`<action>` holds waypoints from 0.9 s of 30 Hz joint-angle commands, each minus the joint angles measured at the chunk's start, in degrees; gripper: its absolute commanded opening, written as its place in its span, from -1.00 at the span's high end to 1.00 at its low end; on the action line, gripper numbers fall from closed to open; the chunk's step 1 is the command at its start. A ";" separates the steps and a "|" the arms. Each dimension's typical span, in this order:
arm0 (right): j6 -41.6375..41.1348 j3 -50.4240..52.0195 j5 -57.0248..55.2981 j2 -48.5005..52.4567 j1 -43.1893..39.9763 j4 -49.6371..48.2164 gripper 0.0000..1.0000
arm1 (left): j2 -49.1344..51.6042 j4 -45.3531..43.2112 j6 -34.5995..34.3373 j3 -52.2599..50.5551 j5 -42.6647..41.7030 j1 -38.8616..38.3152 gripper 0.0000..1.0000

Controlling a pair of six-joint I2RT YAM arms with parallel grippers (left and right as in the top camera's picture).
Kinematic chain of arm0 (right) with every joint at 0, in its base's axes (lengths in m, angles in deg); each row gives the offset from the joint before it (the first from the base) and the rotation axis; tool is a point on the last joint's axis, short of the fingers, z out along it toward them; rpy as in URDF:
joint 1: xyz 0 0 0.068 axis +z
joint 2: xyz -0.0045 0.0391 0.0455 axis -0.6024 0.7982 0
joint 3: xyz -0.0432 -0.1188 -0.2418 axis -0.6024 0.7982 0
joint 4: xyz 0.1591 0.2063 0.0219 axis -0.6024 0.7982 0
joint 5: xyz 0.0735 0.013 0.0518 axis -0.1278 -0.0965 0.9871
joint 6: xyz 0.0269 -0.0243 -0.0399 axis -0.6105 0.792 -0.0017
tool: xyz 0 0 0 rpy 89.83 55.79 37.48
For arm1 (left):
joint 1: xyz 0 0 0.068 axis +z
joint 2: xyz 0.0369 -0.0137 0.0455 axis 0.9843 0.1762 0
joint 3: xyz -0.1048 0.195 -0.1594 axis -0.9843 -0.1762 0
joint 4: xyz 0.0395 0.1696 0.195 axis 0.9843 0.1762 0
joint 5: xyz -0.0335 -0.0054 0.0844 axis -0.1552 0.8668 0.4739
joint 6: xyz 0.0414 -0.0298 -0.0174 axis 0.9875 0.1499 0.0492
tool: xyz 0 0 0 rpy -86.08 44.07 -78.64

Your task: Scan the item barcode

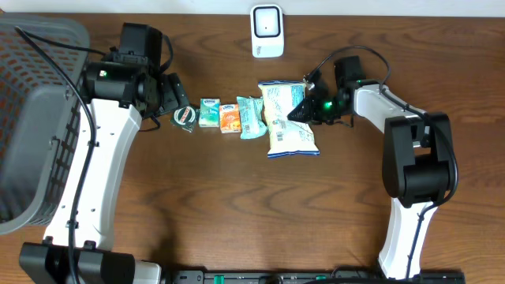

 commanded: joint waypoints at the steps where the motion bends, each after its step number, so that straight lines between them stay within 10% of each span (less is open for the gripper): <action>1: -1.09 -1.49 -4.74 -0.79 -1.42 2.62 0.98 | 0.20 0.20 -0.72 0.50 0.52 0.09 -0.95; 6: -1.09 -4.09 -14.51 -8.87 -3.69 7.76 0.98 | 0.20 0.20 -0.72 0.50 0.52 0.09 -0.96; 18: -6.95 -4.17 -83.43 -24.35 8.31 16.90 0.97 | 0.20 0.20 -0.72 0.50 0.52 0.09 -0.96; 27: -10.45 -1.62 -81.85 -18.88 11.34 17.38 0.95 | 0.20 0.20 -0.72 0.50 0.52 0.09 -0.96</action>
